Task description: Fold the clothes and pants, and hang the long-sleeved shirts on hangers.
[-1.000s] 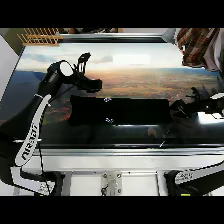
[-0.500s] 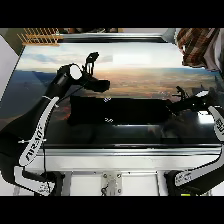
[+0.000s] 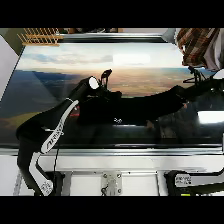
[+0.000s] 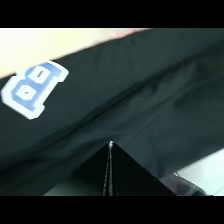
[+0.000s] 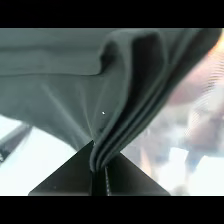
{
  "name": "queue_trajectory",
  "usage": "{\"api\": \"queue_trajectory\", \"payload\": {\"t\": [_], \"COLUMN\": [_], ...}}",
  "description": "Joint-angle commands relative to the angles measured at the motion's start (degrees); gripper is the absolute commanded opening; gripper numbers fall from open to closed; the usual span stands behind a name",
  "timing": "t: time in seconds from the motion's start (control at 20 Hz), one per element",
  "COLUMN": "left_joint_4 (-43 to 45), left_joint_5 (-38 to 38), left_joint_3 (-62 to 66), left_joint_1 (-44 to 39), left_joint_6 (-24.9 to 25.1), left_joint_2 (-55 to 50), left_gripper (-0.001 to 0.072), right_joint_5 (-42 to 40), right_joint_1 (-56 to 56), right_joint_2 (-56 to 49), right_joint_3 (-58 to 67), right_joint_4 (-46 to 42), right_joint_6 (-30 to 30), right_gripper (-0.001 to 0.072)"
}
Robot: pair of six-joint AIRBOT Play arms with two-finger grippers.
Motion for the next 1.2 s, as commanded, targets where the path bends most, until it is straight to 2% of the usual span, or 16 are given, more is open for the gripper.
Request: {"api": "queue_trajectory", "payload": {"t": [0.0,0.2,0.6,0.8,1.0,1.15], "left_joint_4": [-3.3,-2.8,-2.8,-1.4,8.0,11.5], "left_joint_5": [0.7,-2.4,-5.1,-8.0,-10.5,-12.7], "left_joint_3": [3.6,11.1,13.4,13.4,13.4,13.4], "left_joint_1": [-3.7,-6.8,-6.5,-2.6,4.4,11.0], "left_joint_6": [0.8,0.9,0.9,0.9,0.9,0.9], "left_joint_2": [-5.4,-10.6,-13.1,-10.1,-3.9,1.0], "left_gripper": [0.0007,0.0007,0.0006,0.0006,0.0007,0.0006], "right_joint_5": [7.5,9.3,9.3,9.0,5.8,3.0], "right_joint_1": [5.3,12.9,21.8,25.6,30.0,34.2], "right_joint_2": [1.8,2.0,2.1,2.0,2.0,1.5], "right_joint_3": [7.7,14.3,19.2,21.0,22.0,22.0], "right_joint_4": [-6.2,-11.5,-12.0,-12.0,-11.3,-11.3], "right_joint_6": [5.3,8.4,11.1,12.2,15.3,18.1], "right_gripper": [0.0009,0.0009,0.0009,0.0009,0.0009,0.0009]}}
